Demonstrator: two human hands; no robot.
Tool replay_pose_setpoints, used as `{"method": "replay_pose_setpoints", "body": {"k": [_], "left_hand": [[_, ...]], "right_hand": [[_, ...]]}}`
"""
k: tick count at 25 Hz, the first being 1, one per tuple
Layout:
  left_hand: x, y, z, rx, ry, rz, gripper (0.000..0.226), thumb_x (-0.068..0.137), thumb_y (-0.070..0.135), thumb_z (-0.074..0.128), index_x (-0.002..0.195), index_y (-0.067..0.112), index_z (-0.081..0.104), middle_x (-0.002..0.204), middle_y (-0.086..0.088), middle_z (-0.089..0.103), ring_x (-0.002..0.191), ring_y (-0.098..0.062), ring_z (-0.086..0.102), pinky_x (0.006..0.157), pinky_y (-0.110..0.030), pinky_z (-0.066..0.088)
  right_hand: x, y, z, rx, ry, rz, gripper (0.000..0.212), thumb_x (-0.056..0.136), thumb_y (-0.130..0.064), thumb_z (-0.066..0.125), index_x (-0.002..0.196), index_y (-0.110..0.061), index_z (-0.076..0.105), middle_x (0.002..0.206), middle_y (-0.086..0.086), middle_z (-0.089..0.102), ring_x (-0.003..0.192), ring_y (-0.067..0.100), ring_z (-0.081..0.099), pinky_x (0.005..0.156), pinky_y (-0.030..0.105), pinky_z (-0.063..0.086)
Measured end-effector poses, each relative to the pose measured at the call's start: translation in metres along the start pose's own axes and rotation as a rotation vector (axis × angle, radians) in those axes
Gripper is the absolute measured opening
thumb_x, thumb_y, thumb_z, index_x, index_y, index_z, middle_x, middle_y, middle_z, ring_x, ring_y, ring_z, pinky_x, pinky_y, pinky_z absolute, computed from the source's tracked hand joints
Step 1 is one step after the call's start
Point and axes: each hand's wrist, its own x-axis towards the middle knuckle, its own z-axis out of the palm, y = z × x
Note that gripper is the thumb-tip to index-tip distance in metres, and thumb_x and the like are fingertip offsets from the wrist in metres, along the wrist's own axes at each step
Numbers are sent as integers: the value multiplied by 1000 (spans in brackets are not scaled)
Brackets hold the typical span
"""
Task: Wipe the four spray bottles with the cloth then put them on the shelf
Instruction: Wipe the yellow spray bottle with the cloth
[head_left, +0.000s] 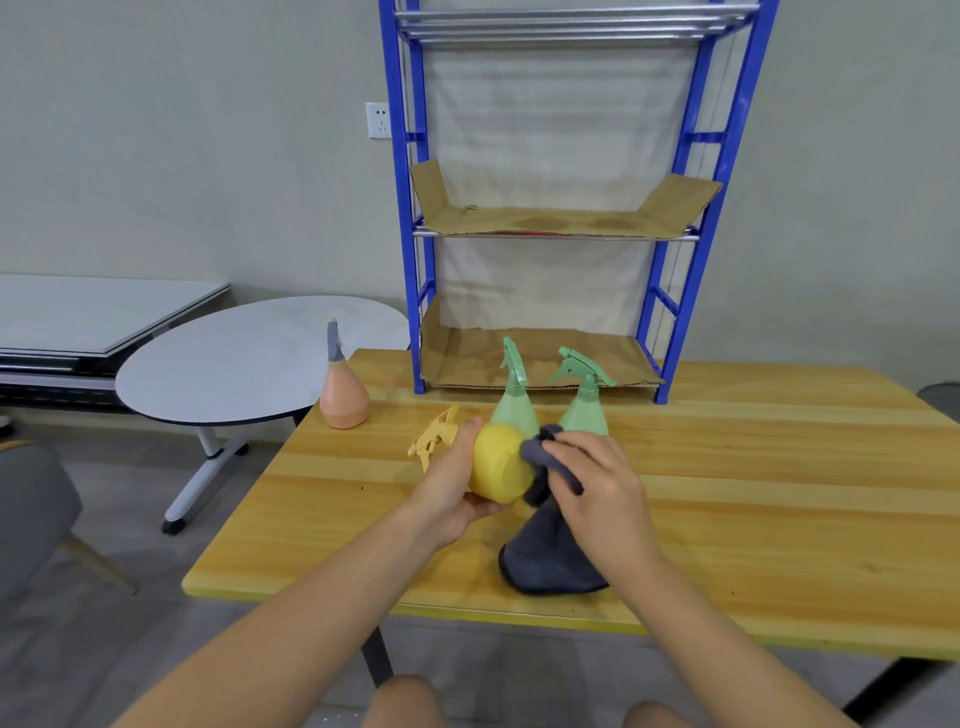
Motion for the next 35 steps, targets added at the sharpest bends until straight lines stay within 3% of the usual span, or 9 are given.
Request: {"method": "replay_pose_setpoints", "body": {"k": [3, 5, 11, 14, 17, 21, 25, 28, 35], "left_hand": [[1, 0, 0, -44, -11, 5, 44, 98, 53, 52, 115, 14, 62, 99, -13, 72, 92, -28, 68, 82, -47, 60], [3, 8, -2, -35, 12, 1, 45, 95, 55, 55, 116, 15, 59, 106, -14, 70, 93, -28, 68, 75, -44, 60], [10, 8, -3, -49, 43, 49, 42, 96, 51, 58, 120, 17, 58, 118, -18, 65, 102, -33, 66, 84, -52, 60], [10, 17, -9, 17, 32, 74, 47, 96, 53, 56, 123, 14, 58, 116, -17, 70, 99, -31, 69, 76, -46, 62], [12, 20, -24, 93, 30, 128, 39, 95, 52, 60, 119, 22, 55, 117, -10, 68, 105, -30, 69, 88, -52, 59], [37, 18, -58, 423, 89, 295, 60, 89, 53, 69, 135, 22, 48, 122, 1, 64, 110, -20, 64, 93, -45, 58], [88, 28, -92, 952, 262, 445, 88, 69, 79, 70, 137, 29, 46, 123, 1, 58, 112, -20, 58, 96, -45, 54], [120, 37, -104, 1028, 257, 493, 80, 77, 60, 76, 143, 27, 45, 128, -2, 52, 116, -19, 51, 101, -41, 49], [171, 63, -103, 971, 293, 538, 77, 83, 35, 82, 146, 17, 43, 131, -3, 62, 123, -23, 57, 93, -30, 48]], "right_hand": [[0, -23, 9, 18, -52, -148, 28, 78, 0, 78, 105, -8, 74, 111, 2, 67, 97, 24, 59, 89, 30, 49], [-11, -22, 9, 18, -153, -265, 29, 78, 1, 77, 105, -10, 73, 112, 0, 66, 95, 24, 59, 85, 32, 50], [16, -12, 11, -4, -33, -118, 29, 78, 0, 76, 106, -9, 74, 111, 1, 67, 100, 22, 58, 90, 30, 50], [-2, -19, 20, 47, -143, -254, 26, 82, -2, 72, 106, -11, 73, 113, -1, 67, 99, 20, 57, 89, 26, 47], [-5, 1, 22, -7, -222, -240, 27, 81, -2, 75, 105, -15, 73, 112, -5, 67, 96, 21, 59, 85, 29, 49], [12, 11, 25, -61, -272, -124, 27, 80, -6, 76, 103, -19, 74, 111, -9, 67, 99, 18, 57, 84, 33, 53], [23, 12, 37, -51, -297, -111, 27, 80, -8, 77, 103, -20, 75, 110, -12, 67, 97, 17, 58, 81, 33, 55], [26, 14, 50, -25, -307, -92, 23, 82, -11, 76, 101, -24, 74, 111, -18, 64, 96, 12, 55, 80, 28, 53], [39, 26, 78, -31, -302, -55, 34, 75, -9, 83, 105, -24, 75, 110, -21, 64, 99, 7, 56, 83, 20, 49]]}}
